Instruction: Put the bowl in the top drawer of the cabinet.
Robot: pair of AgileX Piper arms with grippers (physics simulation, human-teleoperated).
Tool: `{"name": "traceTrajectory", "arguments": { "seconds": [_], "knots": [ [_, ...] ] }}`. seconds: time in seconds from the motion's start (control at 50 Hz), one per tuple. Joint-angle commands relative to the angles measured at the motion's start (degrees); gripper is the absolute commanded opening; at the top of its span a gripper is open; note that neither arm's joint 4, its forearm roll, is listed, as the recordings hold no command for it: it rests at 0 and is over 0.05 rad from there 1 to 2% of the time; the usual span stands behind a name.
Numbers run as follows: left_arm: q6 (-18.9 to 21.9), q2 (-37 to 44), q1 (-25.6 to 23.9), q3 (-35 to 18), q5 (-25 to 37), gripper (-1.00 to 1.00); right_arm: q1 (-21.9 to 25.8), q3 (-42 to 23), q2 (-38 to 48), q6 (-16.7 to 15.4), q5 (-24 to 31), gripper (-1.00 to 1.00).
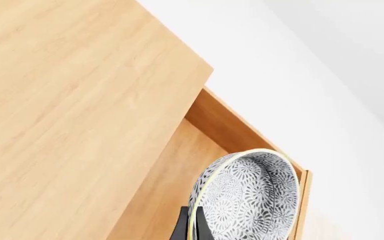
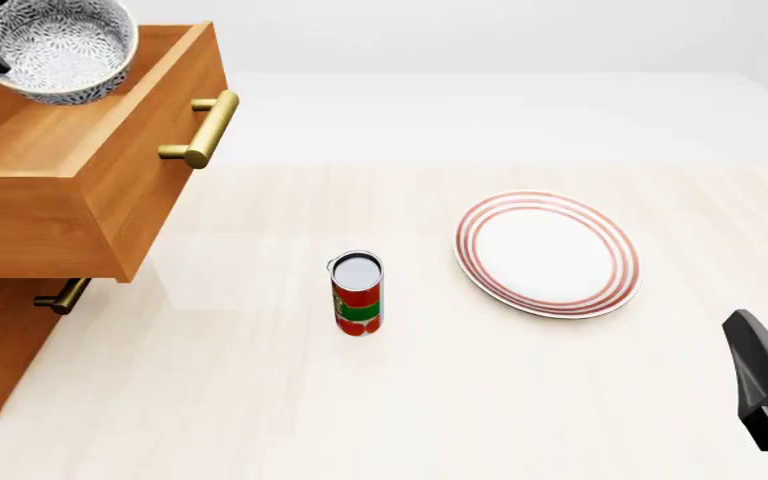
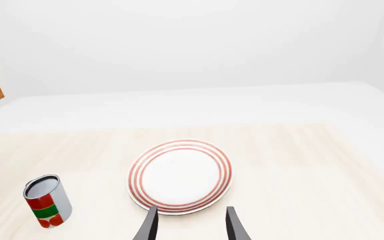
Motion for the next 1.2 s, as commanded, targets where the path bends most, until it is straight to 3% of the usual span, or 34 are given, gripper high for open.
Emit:
{"name": "traceTrajectory", "arguments": {
  "seconds": [0.02,1.2],
  "knots": [
    [0.6,0.1,0.0,0.1,-0.4,-1.0,0.0,0.0,0.0,0.0,0.0,1.0],
    [2.2,3.2,0.1,0.8,-1.7,-1.0,0.0,0.0,0.0,0.0,0.0,1.0]
  ]
}}
